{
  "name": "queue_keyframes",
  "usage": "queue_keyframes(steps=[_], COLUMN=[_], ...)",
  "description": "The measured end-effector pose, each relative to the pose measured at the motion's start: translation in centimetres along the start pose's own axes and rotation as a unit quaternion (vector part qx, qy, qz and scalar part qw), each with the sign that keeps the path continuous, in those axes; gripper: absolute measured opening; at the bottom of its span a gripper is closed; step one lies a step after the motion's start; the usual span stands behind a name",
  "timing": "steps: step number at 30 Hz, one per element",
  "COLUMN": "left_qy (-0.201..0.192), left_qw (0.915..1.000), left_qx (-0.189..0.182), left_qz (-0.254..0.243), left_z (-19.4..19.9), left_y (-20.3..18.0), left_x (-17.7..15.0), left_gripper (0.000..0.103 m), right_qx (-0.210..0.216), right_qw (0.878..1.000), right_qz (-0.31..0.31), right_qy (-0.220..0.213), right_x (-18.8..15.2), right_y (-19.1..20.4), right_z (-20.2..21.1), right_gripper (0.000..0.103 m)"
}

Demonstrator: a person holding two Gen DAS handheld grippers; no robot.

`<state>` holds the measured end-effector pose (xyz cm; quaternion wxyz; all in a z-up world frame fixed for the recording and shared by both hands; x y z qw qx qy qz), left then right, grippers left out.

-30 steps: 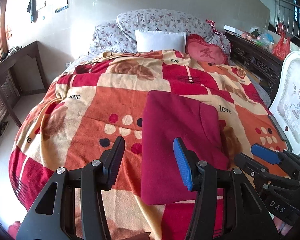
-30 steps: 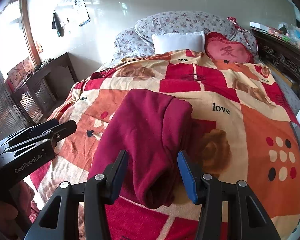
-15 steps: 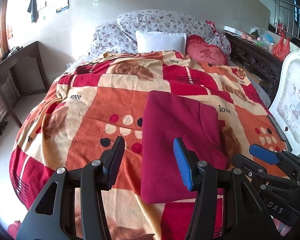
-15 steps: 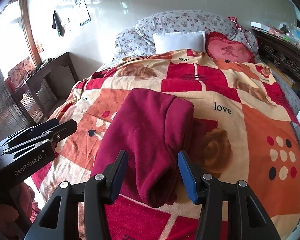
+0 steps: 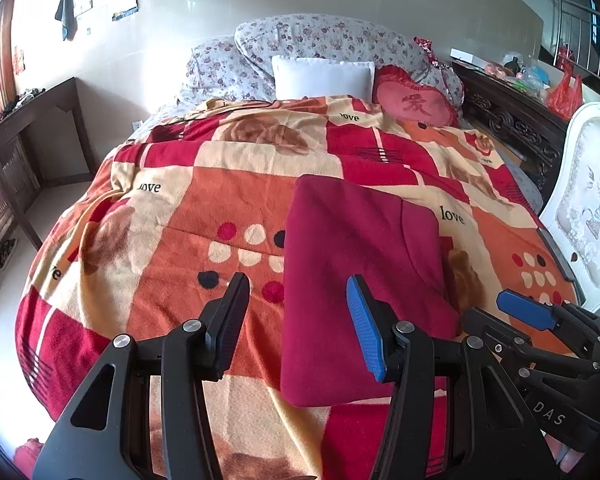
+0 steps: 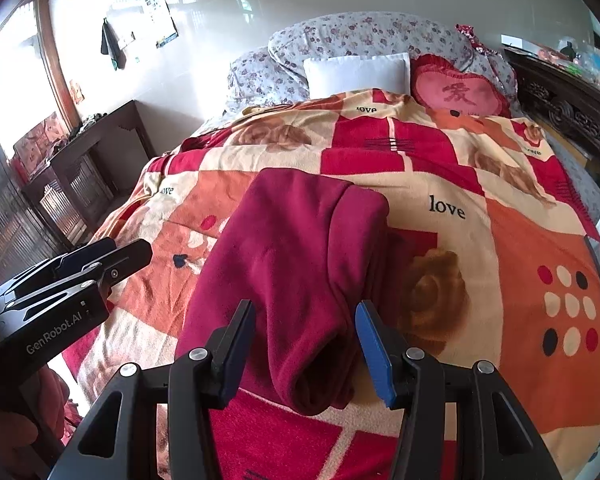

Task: Fold small clothes

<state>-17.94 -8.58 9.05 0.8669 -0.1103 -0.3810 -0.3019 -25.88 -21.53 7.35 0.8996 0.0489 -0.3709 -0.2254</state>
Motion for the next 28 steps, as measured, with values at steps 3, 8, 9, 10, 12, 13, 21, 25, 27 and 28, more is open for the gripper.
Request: queue_keyframes(steps=[3,8,9,10,12,13,21,25,27,28], left_qy=[0.002,0.004,0.005,0.005,0.008,0.008,0.015,0.015,0.020,0.022], left_qw=[1.0000,1.0000,1.0000,1.0000,1.0000,1.0000,0.9999,0.9999,0.9998,0.9997], left_qx=[0.000,0.001,0.001,0.001,0.002,0.002,0.004,0.006,0.008,0.006], left_qz=[0.000,0.001,0.002,0.002,0.003,0.003,0.001,0.003,0.005,0.008], left_z=[-0.2,-0.4,-0.4,-0.5,-0.7,-0.7,-1.4,-1.7,-2.0,-2.2], left_y=[-0.1,-0.1,-0.1,-0.1,0.0,0.0,0.0,0.2,0.5,0.7], left_x=[-0.1,-0.2,-0.3,-0.4,-0.4,-0.5,-0.6,-0.7,-0.8,-0.8], left_gripper=[0.051,0.051,0.051,0.051,0.051,0.051,0.051,0.051,0.051,0.051], right_qx=[0.000,0.000,0.000,0.000,-0.001,-0.001,-0.002,-0.002,-0.003,-0.004], right_qw=[1.000,1.000,1.000,1.000,1.000,1.000,1.000,1.000,0.999,0.999], right_qz=[0.000,0.000,0.000,0.000,0.000,0.000,-0.005,-0.005,-0.007,-0.009], right_qy=[0.003,0.009,0.010,0.011,0.013,0.014,0.026,0.029,0.032,0.034], right_x=[-0.1,-0.3,-0.3,-0.3,-0.4,-0.4,-0.7,-0.9,-1.0,-1.0], right_y=[0.1,0.2,0.2,0.1,0.1,0.1,-0.2,-0.2,-0.4,-0.6], right_z=[-0.1,-0.5,-0.6,-0.7,-0.9,-1.0,-1.7,-2.0,-2.3,-2.5], right_gripper=[0.050,0.050,0.050,0.050,0.050,0.050,0.050,0.050,0.050,0.050])
Point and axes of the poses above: each gripper's, at about its wrist camera, not at the fingertips, and z roughly against the way its jaws point, y to its left, x to its top, the point moved 8 cm from there along -z, roughly the way its jaws point, and after that the axes turned 8 degrees about -z, right-handed, at the moved point
